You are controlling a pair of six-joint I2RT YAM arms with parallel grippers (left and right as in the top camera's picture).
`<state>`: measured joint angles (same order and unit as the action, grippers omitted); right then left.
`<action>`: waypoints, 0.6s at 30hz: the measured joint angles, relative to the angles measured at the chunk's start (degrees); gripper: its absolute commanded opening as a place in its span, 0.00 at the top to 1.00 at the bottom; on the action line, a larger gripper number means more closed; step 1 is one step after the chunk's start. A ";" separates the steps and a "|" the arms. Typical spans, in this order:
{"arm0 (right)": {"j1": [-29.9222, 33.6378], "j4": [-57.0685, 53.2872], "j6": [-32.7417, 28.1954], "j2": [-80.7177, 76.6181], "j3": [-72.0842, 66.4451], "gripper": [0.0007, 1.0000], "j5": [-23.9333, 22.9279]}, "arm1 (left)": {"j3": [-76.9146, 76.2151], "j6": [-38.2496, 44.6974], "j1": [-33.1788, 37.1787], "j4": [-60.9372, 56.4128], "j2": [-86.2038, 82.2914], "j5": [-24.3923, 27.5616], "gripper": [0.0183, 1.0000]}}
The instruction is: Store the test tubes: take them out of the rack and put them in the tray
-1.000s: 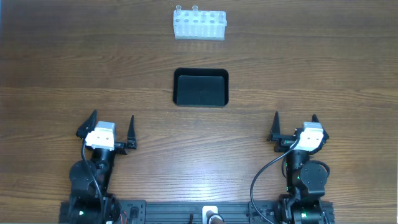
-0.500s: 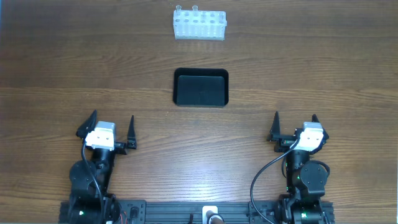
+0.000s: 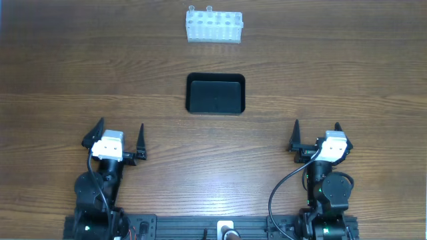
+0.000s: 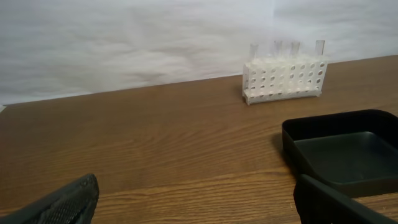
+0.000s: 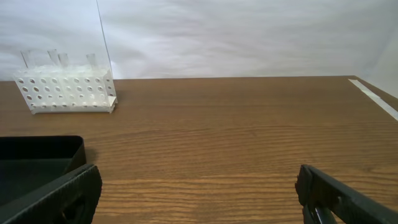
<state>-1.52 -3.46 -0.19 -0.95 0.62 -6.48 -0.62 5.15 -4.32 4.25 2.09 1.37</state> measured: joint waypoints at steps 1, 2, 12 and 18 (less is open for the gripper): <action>0.00 0.00 -0.02 0.00 0.00 0.01 0.00 | 0.00 0.00 0.00 0.00 0.00 0.00 0.00; 0.00 0.00 -0.02 0.00 0.00 0.01 0.00 | 0.00 0.00 0.00 0.00 0.00 0.00 0.00; 0.00 0.00 0.00 0.00 0.00 0.01 0.00 | 0.00 -0.02 0.00 0.00 0.00 0.00 0.00; 0.00 -0.02 0.00 -0.02 0.00 0.01 0.13 | 0.04 -5.86 0.15 -7.15 1.44 -2.23 0.00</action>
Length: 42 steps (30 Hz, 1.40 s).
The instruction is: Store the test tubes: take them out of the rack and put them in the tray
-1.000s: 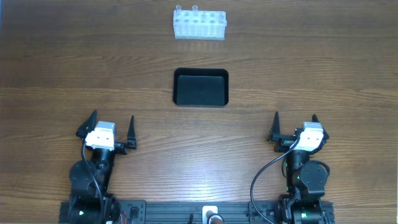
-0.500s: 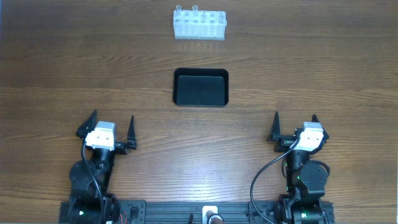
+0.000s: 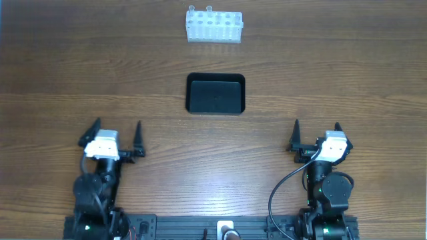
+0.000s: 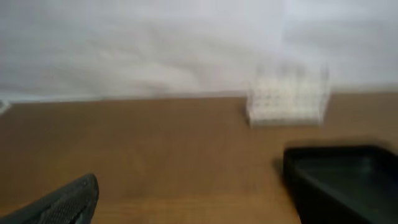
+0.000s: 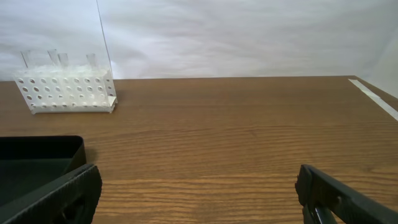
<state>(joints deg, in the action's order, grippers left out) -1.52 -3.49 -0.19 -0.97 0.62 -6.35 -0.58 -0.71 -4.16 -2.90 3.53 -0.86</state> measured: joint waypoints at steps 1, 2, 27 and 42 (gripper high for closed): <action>0.00 -0.04 0.00 0.00 0.00 0.01 0.09 | -0.02 -0.81 0.09 -2.89 1.18 -0.24 0.00; 0.00 -0.07 -0.02 0.00 0.00 0.01 0.11 | 0.00 -1.57 0.13 -6.64 3.19 -0.55 0.00; 0.04 -0.04 0.00 -0.09 0.00 0.01 0.26 | -57.61 -6.88 -8.35 -5.03 79.19 -0.81 0.00; 0.04 -0.04 0.00 -0.09 0.00 0.01 0.26 | -83.52 -9.70 -13.99 8.81 106.99 -4.98 0.00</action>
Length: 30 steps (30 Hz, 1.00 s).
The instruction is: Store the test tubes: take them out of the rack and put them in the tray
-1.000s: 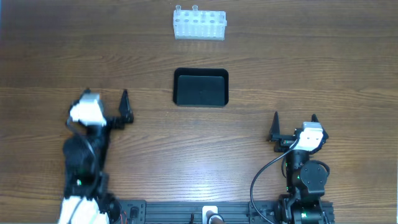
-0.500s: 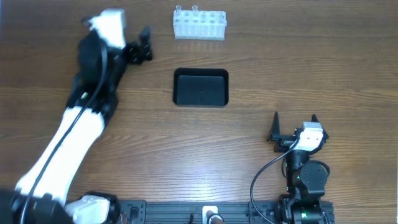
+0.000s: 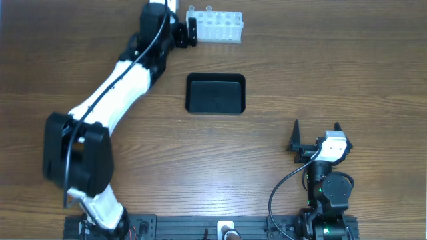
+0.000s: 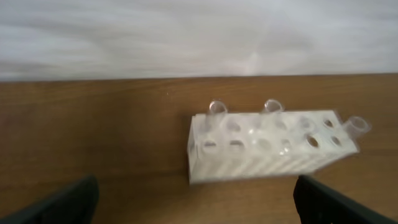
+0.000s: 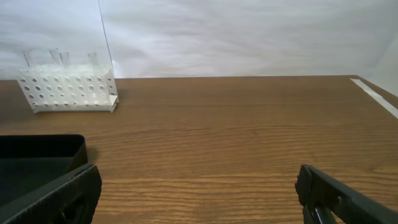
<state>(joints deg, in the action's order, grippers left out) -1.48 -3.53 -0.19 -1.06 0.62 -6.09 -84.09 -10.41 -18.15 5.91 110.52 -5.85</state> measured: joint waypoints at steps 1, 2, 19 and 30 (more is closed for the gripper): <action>0.00 0.00 0.00 0.00 0.00 0.01 0.00 | -2.49 -0.11 0.00 1.97 1.49 -0.07 0.00; 0.00 0.00 -0.04 0.00 0.00 0.01 0.00 | -5.42 -0.20 0.00 4.70 2.97 -0.24 0.00; 0.00 0.00 -0.02 0.00 0.00 0.01 0.02 | -27.04 -2.71 0.00 14.29 20.31 -4.52 0.00; 0.00 0.00 -0.04 0.00 0.00 0.01 0.02 | -32.02 -2.71 0.00 12.90 25.07 -5.97 0.02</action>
<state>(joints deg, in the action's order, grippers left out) -1.48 -3.53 -0.23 -1.06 0.62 -6.07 -116.11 -13.13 -18.15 18.81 135.59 -11.81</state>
